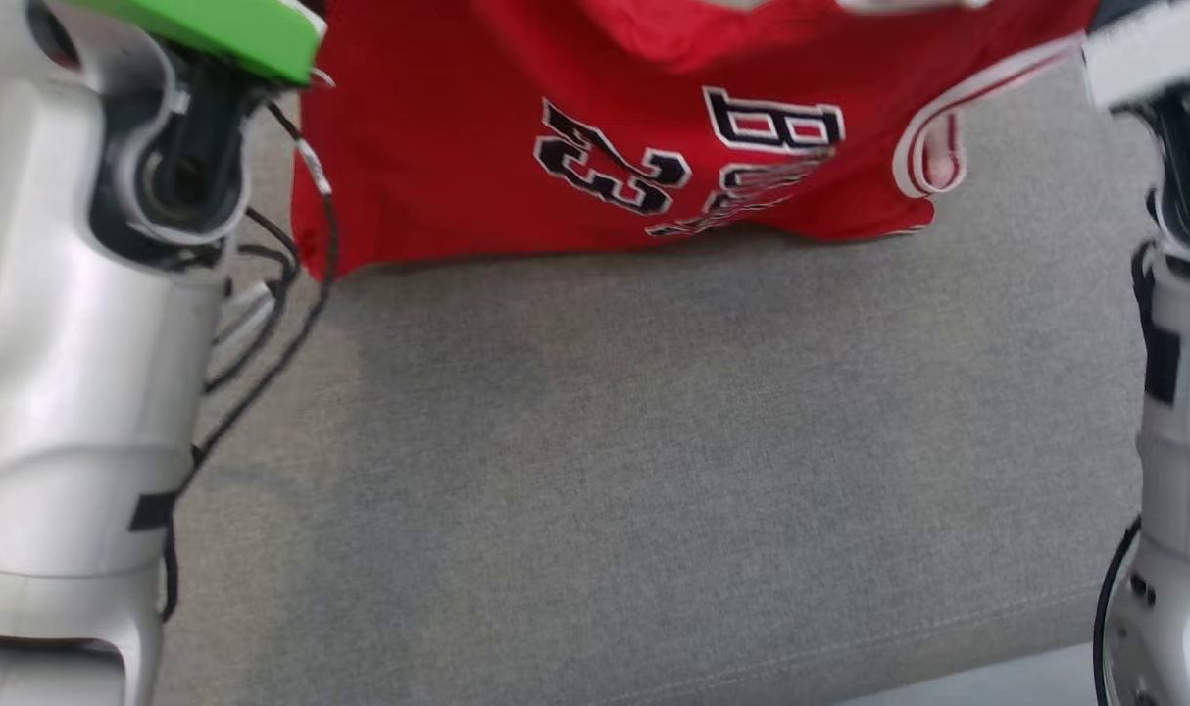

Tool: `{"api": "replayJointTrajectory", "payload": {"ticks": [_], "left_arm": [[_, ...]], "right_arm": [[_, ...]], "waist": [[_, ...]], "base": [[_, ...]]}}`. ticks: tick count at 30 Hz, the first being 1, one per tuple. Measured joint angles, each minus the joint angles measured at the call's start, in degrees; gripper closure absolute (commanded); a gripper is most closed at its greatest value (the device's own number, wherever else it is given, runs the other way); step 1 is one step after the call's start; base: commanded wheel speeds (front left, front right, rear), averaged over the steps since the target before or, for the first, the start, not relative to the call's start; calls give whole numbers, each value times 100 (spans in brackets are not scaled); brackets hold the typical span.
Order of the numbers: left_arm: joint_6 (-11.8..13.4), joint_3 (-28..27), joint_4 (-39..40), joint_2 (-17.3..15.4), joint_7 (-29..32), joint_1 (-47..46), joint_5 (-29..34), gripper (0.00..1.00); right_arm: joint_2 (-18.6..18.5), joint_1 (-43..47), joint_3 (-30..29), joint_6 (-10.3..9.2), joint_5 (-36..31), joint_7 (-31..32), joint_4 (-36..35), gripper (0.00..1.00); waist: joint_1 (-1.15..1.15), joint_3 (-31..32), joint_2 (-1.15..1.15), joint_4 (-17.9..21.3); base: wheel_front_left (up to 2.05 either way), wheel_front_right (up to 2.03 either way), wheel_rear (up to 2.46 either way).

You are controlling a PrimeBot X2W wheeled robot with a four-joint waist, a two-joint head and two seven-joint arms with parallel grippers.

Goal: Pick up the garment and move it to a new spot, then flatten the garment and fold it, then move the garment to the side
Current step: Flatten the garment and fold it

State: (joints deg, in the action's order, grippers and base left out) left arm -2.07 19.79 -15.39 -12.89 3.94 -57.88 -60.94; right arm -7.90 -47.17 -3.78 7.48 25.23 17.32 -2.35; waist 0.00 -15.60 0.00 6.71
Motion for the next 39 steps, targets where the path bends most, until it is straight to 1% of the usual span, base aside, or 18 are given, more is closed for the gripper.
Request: {"api": "replayJointTrajectory", "payload": {"ticks": [3, 4, 6, 8, 9, 12, 14, 17, 18, 19, 20, 22, 24, 28, 31, 33, 35, 39], "left_arm": [[-43, -154, -268, -86, -137, -336, 37, 100], [-58, -183, -402, -146, -243, -466, 126, 100], [-111, -326, -681, -208, -567, -674, 218, 100], [-204, -480, -951, -249, -1043, -970, 391, 100], [-261, -579, -1044, -244, -1306, -1162, 394, 100], [-405, -757, -1110, -234, -1726, -1733, 460, 100], [-466, -888, -1015, -188, -1838, -2008, 498, 100], [-509, -1135, -679, -19, -1889, -2142, 490, 100], [-516, -1251, -460, 65, -1893, -2130, 483, 100], [-523, -1230, -204, 90, -1909, -2065, 465, 100], [-526, -1196, -52, 107, -1912, -1962, 463, 100], [-531, -1024, 238, 118, -1912, -1418, 402, 100], [-530, -860, 244, 102, -1911, -761, 356, 100], [-530, -497, 174, 42, -1908, 463, 210, 100], [-531, -316, 131, 26, -1908, 1244, 33, 100], [-531, -172, 92, -13, -1909, 1727, -89, 100], [-530, -60, 82, -70, -1909, 2098, -238, 100], [-531, 470, -42, -360, -1870, 2760, -449, 100]], "right_arm": [[105, -693, 140, -1, 124, -51, 993, 100], [115, -945, 267, -1, 60, -119, 1373, 100], [296, -1426, 272, -2, 208, -397, 2046, 100], [392, -2012, 309, -1, 238, -969, 2537, 100], [432, -2352, 259, -1, 321, -1380, 2689, 100], [446, -3215, 316, 0, 325, -2501, 2859, 100], [390, -3579, 412, 0, 207, -3018, 2882, 100], [90, -3887, 474, 0, -9, -3212, 2750, 100], [-33, -3915, 491, 0, -80, -3227, 2670, 100], [-102, -3894, 497, -1, -94, -3232, 2551, 100], [-170, -3841, 558, 0, -118, -3238, 2492, 100], [-315, -3478, 764, 0, -159, -3239, 2377, 100], [-475, -2969, 1096, 0, -140, -3238, 2495, 100], [-831, -1879, 1979, 1, 271, -3160, 2737, 100], [-1125, -1093, 2278, 1, 744, -2835, 2691, 100], [-1300, -448, 2299, 1, 1160, -2373, 2581, 100], [-1404, 161, 2152, 0, 1540, -1939, 2405, 100], [-1501, 1452, 1456, 0, 1858, -1062, 2017, 100]], "waist": [[0, -272, 0, 68], [0, -381, 0, 95], [0, -570, 0, 145], [1, -771, 0, 203], [1, -862, 0, 232], [1, -1060, 0, 306], [1, -1142, 0, 335], [1, -1181, 0, 305], [1, -1181, 0, 278], [1, -1177, 0, 242], [0, -1174, 0, 213], [0, -1174, 0, 139], [1, -1160, 0, 80], [1, -1040, 0, -10], [1, -915, 0, -71], [0, -808, 0, -119], [0, -700, 0, -165], [0, -445, 0, -253]], "base": [[0, 0, 0], [0, 0, 0], [0, 0, 0], [0, 0, 0], [0, 0, 0], [0, 0, 0], [0, 0, 0], [0, 0, 0], [0, 0, 0], [0, 0, 0], [0, 0, 0], [0, 0, 0], [0, 0, 0], [0, 0, 0], [0, 0, 0], [0, 0, 0], [0, 0, 0], [0, 0, 0]]}}
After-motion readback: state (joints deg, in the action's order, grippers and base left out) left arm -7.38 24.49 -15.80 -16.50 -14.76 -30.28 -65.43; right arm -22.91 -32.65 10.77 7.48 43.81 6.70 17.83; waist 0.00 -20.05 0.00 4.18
